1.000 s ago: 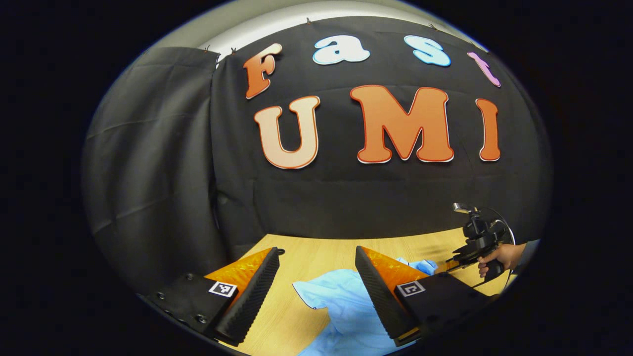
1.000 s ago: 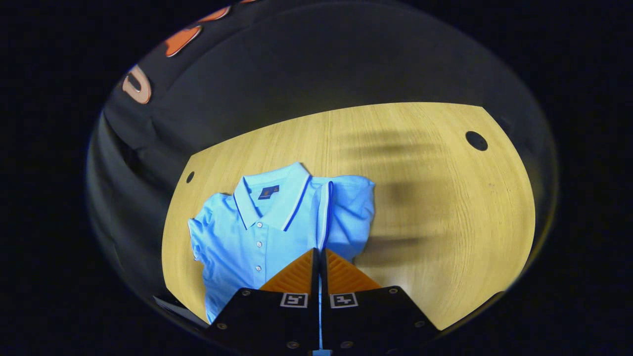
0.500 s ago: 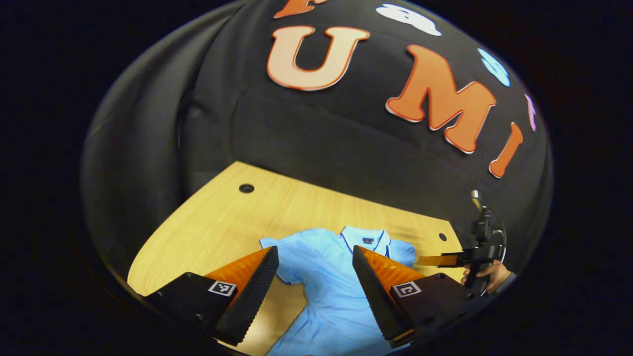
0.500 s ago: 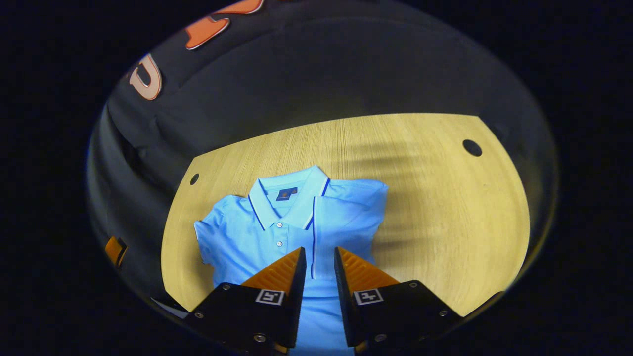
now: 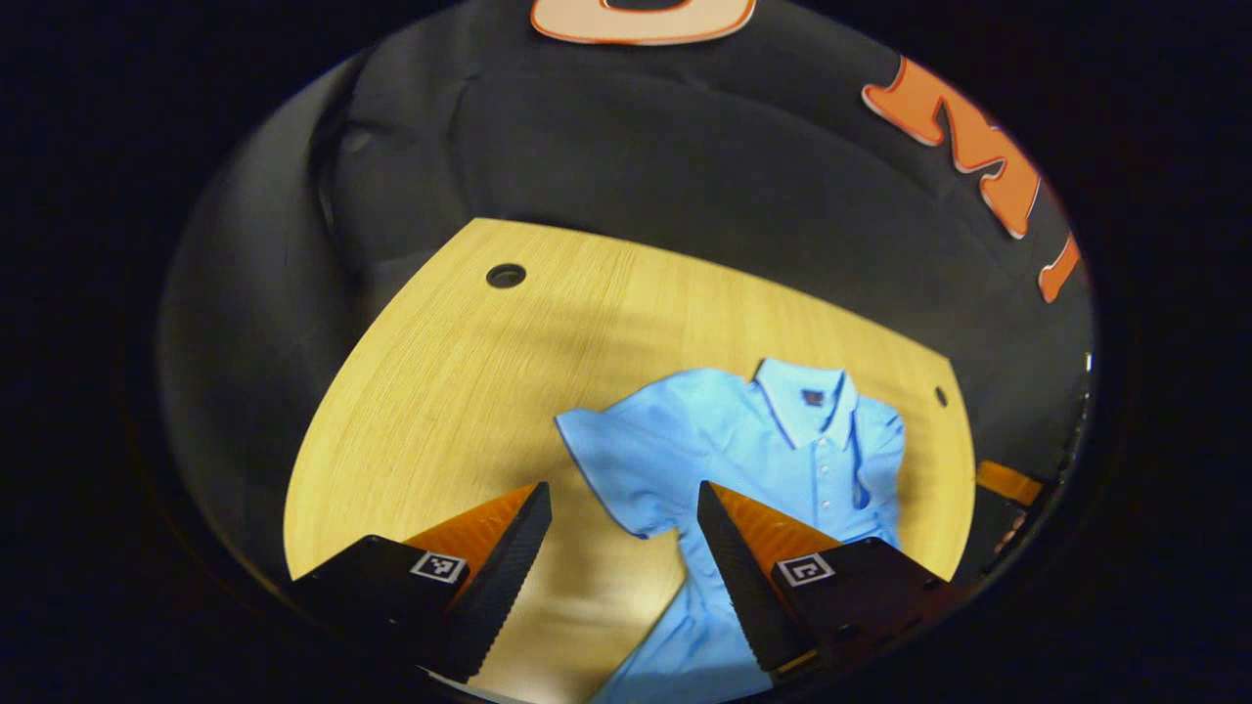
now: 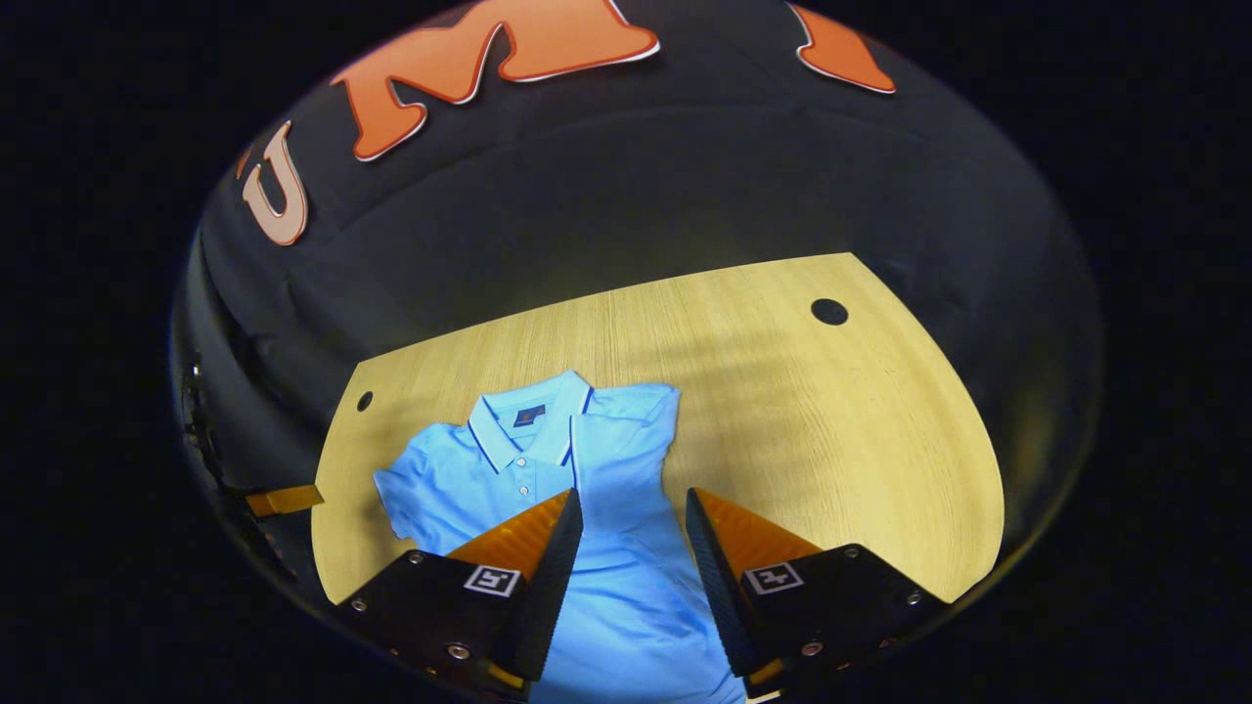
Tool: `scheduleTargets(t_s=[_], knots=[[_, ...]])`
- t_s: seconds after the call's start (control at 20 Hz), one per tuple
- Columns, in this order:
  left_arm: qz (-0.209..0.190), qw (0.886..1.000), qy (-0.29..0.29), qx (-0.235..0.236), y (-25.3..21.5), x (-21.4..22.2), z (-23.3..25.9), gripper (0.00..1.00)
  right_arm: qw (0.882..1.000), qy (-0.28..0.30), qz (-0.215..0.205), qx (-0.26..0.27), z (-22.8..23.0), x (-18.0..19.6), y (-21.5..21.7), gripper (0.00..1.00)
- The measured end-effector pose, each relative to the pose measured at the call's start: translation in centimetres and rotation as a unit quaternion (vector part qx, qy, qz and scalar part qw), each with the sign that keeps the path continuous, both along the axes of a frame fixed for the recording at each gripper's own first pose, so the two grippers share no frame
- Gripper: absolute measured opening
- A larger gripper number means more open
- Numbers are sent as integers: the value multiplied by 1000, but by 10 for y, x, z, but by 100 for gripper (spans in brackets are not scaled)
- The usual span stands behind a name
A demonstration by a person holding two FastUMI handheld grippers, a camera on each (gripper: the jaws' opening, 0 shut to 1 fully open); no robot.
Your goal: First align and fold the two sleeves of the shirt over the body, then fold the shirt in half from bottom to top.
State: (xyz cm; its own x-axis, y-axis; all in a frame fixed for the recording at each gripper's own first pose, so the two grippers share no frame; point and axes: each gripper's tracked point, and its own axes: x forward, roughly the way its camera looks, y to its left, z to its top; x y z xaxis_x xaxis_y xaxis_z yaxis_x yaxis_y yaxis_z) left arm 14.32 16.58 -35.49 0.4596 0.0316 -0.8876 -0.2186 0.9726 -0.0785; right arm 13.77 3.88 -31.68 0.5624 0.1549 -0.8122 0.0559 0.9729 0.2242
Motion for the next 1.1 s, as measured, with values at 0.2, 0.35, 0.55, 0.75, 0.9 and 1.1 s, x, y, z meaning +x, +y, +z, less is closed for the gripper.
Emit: scheduleTargets(t_s=[0.2,0.35,0.55,0.75,0.9,1.1], knots=[[1,999,51,-8,4,6,-40,99,999,-11,-29,-16,9,-19,-16,72],[10,996,81,-25,-1,8,-66,99,999,-17,-45,-21,13,-36,-19,73],[7,993,112,-20,1,12,-93,99,998,-14,-51,-34,13,-62,-21,73],[4,991,132,9,10,18,-109,98,998,-19,-49,-42,22,-81,-22,74],[0,989,144,22,11,21,-116,98,998,-31,-44,-41,32,-88,-23,77],[4,988,154,26,9,20,-130,87,997,-43,-46,-36,44,-97,-32,83]])
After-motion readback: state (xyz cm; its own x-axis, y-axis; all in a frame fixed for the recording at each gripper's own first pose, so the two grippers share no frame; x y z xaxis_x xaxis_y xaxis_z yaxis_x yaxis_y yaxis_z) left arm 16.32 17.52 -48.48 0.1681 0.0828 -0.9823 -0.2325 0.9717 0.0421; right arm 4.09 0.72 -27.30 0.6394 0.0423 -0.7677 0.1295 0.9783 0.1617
